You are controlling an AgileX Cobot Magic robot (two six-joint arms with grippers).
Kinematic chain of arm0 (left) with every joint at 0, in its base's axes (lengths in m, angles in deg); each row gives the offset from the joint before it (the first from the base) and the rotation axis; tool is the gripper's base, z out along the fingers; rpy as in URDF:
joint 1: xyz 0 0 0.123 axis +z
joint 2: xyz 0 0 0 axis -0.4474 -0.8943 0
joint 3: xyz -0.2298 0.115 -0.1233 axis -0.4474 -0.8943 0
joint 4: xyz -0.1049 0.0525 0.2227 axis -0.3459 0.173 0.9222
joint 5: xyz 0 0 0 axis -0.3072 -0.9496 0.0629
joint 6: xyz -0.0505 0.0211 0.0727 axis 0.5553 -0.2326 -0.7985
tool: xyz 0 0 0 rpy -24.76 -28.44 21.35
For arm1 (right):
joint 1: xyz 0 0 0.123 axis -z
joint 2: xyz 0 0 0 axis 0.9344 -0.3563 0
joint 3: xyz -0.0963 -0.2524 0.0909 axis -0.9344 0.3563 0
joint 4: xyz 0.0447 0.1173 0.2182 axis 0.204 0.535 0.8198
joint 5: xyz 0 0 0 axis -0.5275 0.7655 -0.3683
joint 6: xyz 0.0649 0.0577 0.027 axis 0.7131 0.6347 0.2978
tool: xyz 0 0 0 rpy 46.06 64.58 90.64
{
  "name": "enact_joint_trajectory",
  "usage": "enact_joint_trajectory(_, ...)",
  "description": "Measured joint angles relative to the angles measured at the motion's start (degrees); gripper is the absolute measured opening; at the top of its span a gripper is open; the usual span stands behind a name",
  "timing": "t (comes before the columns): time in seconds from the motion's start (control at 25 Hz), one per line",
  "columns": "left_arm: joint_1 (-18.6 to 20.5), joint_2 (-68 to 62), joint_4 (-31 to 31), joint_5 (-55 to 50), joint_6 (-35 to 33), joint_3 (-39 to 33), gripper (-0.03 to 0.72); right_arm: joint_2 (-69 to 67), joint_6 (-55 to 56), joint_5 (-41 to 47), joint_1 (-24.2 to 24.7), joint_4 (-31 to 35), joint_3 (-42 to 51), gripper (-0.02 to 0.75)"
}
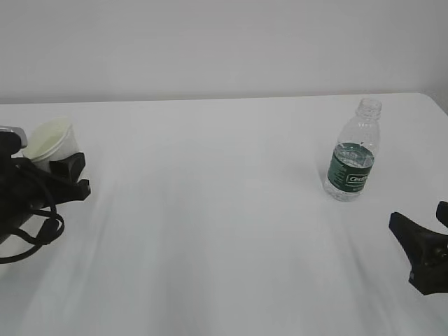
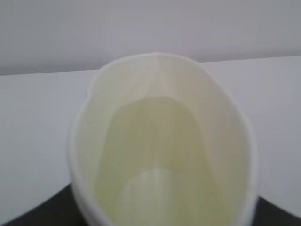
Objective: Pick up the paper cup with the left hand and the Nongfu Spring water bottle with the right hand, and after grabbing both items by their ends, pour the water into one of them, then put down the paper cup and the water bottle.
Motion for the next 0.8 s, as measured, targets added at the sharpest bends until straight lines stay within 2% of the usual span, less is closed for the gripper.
enact_joint_trajectory(0.36, 0.0, -6.6, -0.4, 0.3, 0.0, 0.6, 0.357, 0.0, 0.0, 0.0, 0.0, -1.4, 0.0, 0.552)
enact_joint_trajectory(0.8, 0.0, -12.5, 1.5, 0.3, 0.0, 9.8, 0.357, 0.0, 0.0, 0.0, 0.0, -2.4, 0.0, 0.552)
